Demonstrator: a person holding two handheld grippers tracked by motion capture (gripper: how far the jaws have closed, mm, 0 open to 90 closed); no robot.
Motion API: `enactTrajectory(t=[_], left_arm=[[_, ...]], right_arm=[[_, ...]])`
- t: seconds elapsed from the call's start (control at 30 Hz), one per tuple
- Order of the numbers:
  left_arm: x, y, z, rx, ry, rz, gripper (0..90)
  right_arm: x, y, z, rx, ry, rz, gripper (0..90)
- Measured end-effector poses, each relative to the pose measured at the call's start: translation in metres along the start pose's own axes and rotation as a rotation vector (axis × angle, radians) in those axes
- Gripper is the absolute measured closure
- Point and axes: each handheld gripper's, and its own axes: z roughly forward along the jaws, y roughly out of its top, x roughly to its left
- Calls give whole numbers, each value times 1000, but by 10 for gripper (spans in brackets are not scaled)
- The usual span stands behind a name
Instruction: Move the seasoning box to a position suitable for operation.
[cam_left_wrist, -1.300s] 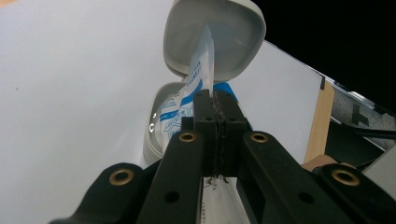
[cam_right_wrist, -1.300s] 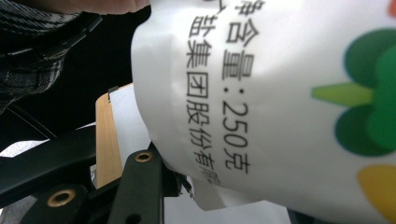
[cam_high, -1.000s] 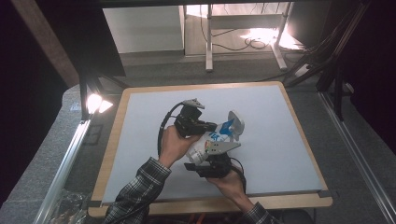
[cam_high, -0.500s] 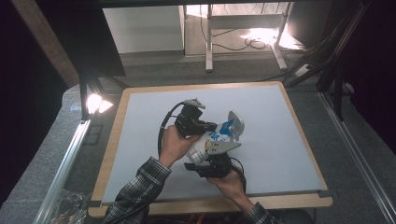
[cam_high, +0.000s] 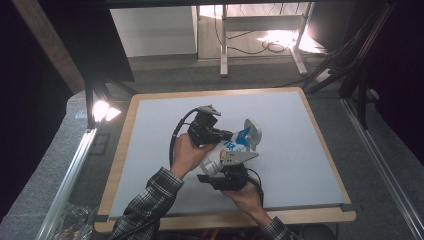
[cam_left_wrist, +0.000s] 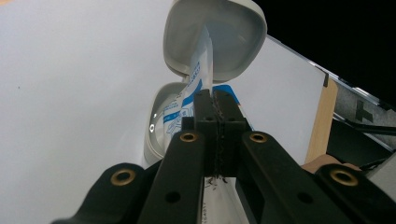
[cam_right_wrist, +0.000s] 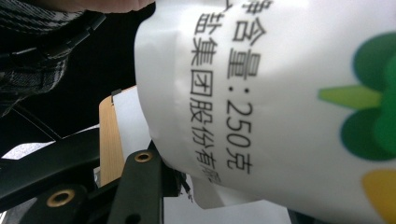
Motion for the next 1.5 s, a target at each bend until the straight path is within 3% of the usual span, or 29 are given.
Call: enactTrajectory(t=[1.5], left_arm=[[-1, 3, -1, 8, 1, 4, 899]], right_arm=[[3, 3, -2, -4, 0, -10, 600]])
